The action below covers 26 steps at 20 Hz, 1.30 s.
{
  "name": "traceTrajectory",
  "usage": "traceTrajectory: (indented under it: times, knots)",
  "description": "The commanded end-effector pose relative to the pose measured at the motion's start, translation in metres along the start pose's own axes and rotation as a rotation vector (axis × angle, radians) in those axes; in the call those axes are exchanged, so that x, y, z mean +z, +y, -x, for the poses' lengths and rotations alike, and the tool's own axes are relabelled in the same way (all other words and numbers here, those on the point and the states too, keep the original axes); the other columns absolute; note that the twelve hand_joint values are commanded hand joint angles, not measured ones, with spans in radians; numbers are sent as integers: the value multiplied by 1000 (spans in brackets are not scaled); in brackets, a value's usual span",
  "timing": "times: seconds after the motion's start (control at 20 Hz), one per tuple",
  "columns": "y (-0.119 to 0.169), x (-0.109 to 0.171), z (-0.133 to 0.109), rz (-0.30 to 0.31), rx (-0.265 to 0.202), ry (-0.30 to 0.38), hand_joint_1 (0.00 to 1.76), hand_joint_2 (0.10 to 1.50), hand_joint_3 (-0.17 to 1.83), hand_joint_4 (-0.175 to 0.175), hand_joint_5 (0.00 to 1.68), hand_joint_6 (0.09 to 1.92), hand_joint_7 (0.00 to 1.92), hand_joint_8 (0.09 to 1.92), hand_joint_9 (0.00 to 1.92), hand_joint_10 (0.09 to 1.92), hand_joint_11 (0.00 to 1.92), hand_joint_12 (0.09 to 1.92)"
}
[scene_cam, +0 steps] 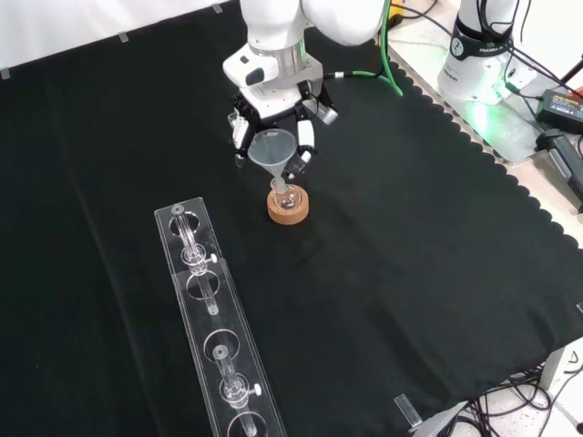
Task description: Place the funnel on the round-bottom flask.
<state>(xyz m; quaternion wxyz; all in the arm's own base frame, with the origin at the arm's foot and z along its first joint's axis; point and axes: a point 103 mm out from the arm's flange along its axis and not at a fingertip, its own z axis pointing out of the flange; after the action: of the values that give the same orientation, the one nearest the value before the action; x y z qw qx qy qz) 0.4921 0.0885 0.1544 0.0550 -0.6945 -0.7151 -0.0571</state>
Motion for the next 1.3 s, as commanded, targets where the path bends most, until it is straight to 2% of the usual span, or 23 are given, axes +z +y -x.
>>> traceTrajectory:
  times: [0.05, 0.3, 0.65, 0.7, 0.75, 0.85, 0.9, 0.95, 1.0, 1.05, 1.15, 1.25, 1.3]
  knots:
    - [-5, 13, -8, -19, -15, -30, 1224, 456, 931, -175, 1420, 545, 1707, 910, 1920, 848, 1920, 1235]
    - [-10, 14, -4, -50, -26, -65, 1224, 456, 933, -175, 1419, 547, 1707, 912, 1920, 851, 1920, 1234]
    - [-13, 16, 0, -61, -8, -65, 1224, 448, 944, -175, 1423, 546, 1708, 911, 1920, 852, 1920, 1235]
    - [-13, 15, -1, -69, -2, -63, 1221, 431, 957, -175, 1447, 507, 1708, 868, 1920, 826, 1920, 1247]
    - [-14, 12, -4, -83, 10, -70, 1157, 425, 868, -175, 1381, 490, 1644, 827, 1903, 728, 1920, 1105]
    - [-15, 8, -5, -92, 27, -66, 1018, 476, 607, -175, 1041, 755, 1453, 823, 1865, 446, 1913, 798]
    - [-15, 6, -6, -105, 39, -63, 914, 498, 503, -175, 812, 822, 1282, 836, 1766, 322, 1846, 690]
    - [-15, 4, -6, -123, 55, -52, 804, 515, 415, -175, 608, 771, 1052, 854, 1601, 209, 1711, 644]
    - [-16, 2, -5, -136, 65, -42, 712, 533, 339, -174, 469, 667, 843, 875, 1438, 119, 1516, 714]
    - [-16, 1, -4, -142, 71, -30, 638, 546, 279, -167, 362, 543, 649, 876, 1263, 87, 1284, 866]
    - [-17, -3, -2, -156, 83, -14, 540, 565, 195, -154, 183, 305, 282, 854, 916, 87, 886, 1161]
    - [-16, -8, -3, -176, 100, 6, 481, 586, 130, -136, 56, 110, 76, 517, 562, 87, 509, 1372]
    - [-17, -9, -3, -176, 105, 11, 464, 596, 108, -130, 28, 87, 36, 347, 451, 87, 377, 1448]
